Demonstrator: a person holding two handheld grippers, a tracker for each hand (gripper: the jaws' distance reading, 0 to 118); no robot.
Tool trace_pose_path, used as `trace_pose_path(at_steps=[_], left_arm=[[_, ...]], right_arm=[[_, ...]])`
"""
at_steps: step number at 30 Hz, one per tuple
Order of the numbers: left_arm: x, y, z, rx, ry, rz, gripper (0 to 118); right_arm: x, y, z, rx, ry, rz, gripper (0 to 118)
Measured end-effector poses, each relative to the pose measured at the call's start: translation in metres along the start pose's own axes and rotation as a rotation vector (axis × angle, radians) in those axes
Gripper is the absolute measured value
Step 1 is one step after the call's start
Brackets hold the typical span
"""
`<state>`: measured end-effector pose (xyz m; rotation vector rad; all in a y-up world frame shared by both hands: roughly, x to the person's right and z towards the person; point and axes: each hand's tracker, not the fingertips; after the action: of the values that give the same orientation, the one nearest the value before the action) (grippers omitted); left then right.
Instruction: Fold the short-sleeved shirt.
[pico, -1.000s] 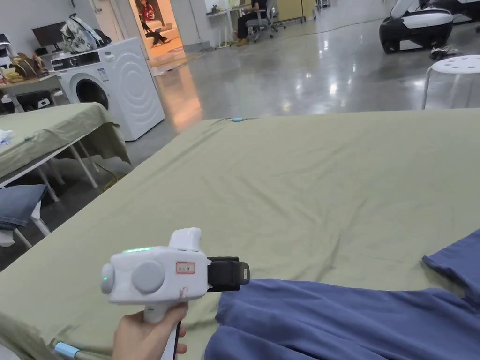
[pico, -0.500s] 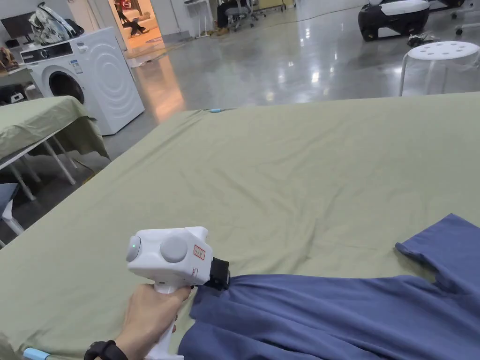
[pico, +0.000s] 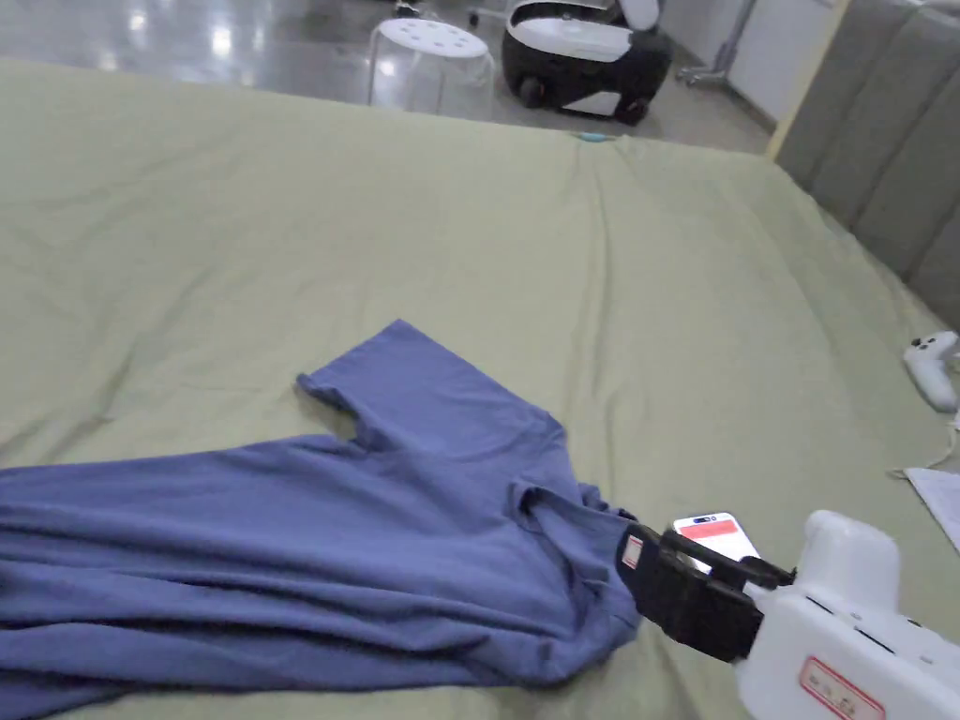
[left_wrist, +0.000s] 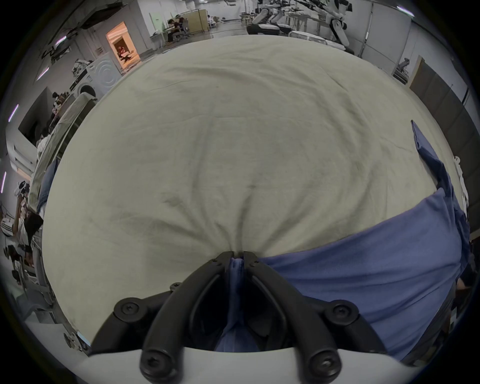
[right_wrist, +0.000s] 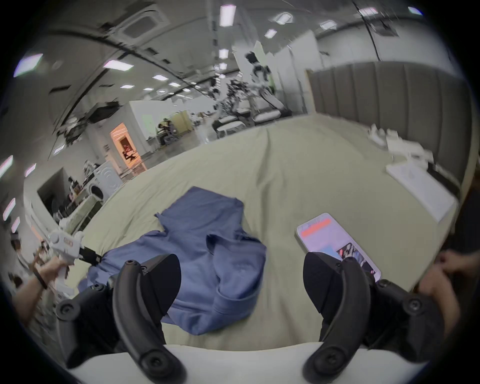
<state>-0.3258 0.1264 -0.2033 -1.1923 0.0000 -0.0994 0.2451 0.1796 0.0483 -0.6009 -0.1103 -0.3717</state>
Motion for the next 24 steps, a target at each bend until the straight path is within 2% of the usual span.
trace_pose_path(at_steps=[2, 4, 7, 8, 10, 11, 15, 18, 20, 22, 24], left_arm=[[0.003, -0.002, 0.002, -0.003, -0.001, -0.005, 10], [-0.007, 0.002, -0.005, -0.006, -0.005, 0.000, 10], [-0.016, -0.003, -0.006, 0.005, -0.031, 0.044, 10], [-0.017, -0.001, -0.006, 0.011, -0.036, 0.044, 10], [-0.019, -0.004, -0.006, 0.025, -0.036, 0.042, 10], [-0.018, -0.005, -0.005, 0.030, -0.035, 0.046, 10], [-0.015, -0.016, 0.000, 0.087, -0.013, 0.017, 10], [-0.031, -0.022, 0.016, 0.191, -0.028, 0.010, 7], [-0.033, -0.038, 0.063, 0.353, -0.065, 0.079, 5], [-0.046, -0.050, 0.108, 0.491, -0.166, 0.128, 5], [-0.053, -0.051, 0.156, 0.600, -0.157, 0.151, 5]], right_arm=[[0.013, -0.006, -0.012, -0.060, 0.079, -0.077, 102], [0.019, -0.013, -0.023, -0.097, 0.075, -0.139, 102], [0.015, -0.020, -0.040, -0.149, 0.026, -0.115, 98], [0.013, -0.021, -0.046, -0.169, -0.001, -0.107, 80], [0.010, -0.023, -0.056, -0.183, -0.015, -0.109, 23], [0.008, -0.026, -0.058, -0.189, -0.019, -0.113, 14], [0.009, -0.031, -0.057, -0.167, 0.005, -0.083, 10], [0.015, -0.023, -0.047, -0.125, 0.056, -0.100, 9], [0.005, -0.010, -0.026, -0.018, 0.074, -0.045, 9], [-0.003, 0.011, -0.017, 0.018, 0.109, 0.003, 9], [-0.017, 0.037, -0.010, 0.043, 0.162, 0.024, 9]])
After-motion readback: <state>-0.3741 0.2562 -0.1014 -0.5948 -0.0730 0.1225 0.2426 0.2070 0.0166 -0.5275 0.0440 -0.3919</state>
